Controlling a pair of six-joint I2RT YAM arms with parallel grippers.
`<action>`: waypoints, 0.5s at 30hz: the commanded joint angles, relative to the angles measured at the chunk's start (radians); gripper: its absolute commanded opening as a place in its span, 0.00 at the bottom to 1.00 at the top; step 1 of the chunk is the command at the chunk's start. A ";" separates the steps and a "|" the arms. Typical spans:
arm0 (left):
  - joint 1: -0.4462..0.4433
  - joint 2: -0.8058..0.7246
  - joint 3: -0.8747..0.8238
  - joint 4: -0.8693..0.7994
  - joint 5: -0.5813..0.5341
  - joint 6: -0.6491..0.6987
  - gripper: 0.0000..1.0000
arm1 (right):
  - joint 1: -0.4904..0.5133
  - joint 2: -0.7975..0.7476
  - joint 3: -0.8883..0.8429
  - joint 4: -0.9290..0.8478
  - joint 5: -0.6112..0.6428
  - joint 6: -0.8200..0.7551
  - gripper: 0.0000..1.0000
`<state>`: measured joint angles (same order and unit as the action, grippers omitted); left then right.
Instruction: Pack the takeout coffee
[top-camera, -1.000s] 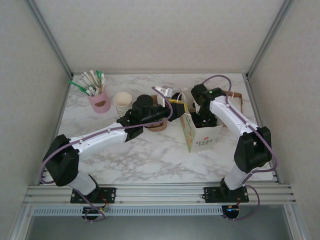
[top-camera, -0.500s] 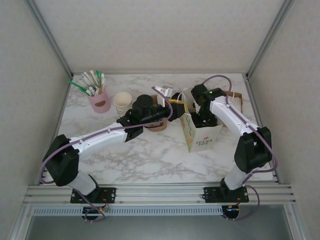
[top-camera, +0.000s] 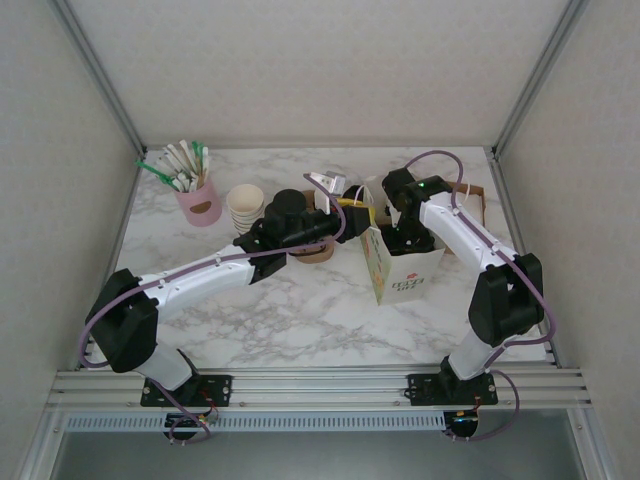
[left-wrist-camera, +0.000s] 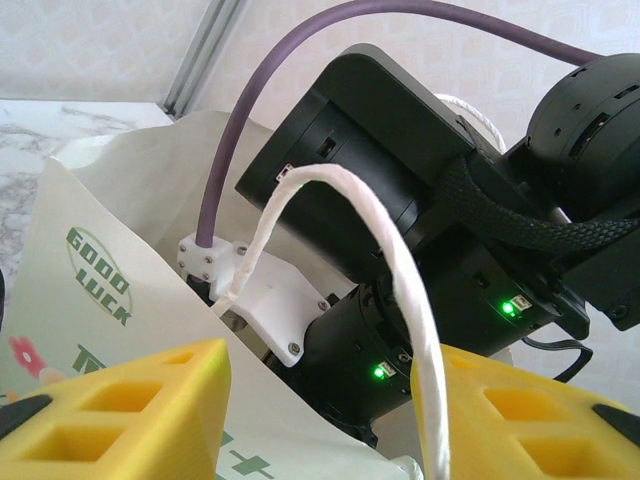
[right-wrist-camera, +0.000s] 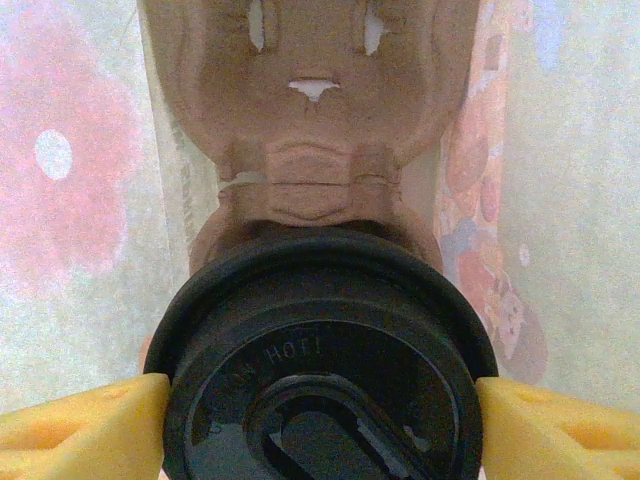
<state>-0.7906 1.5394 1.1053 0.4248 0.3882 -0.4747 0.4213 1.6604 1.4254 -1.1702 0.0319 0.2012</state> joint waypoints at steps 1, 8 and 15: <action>-0.008 0.011 0.021 0.022 -0.011 0.002 0.52 | -0.008 0.001 -0.019 -0.013 -0.013 0.000 0.79; -0.010 0.013 0.024 0.020 -0.012 0.002 0.53 | -0.008 -0.011 -0.014 -0.023 -0.013 0.004 0.82; -0.012 0.014 0.025 0.022 -0.012 0.000 0.53 | -0.007 -0.023 -0.004 -0.038 -0.016 0.006 0.85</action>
<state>-0.7914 1.5402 1.1053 0.4248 0.3882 -0.4747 0.4213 1.6573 1.4174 -1.1709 0.0246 0.2016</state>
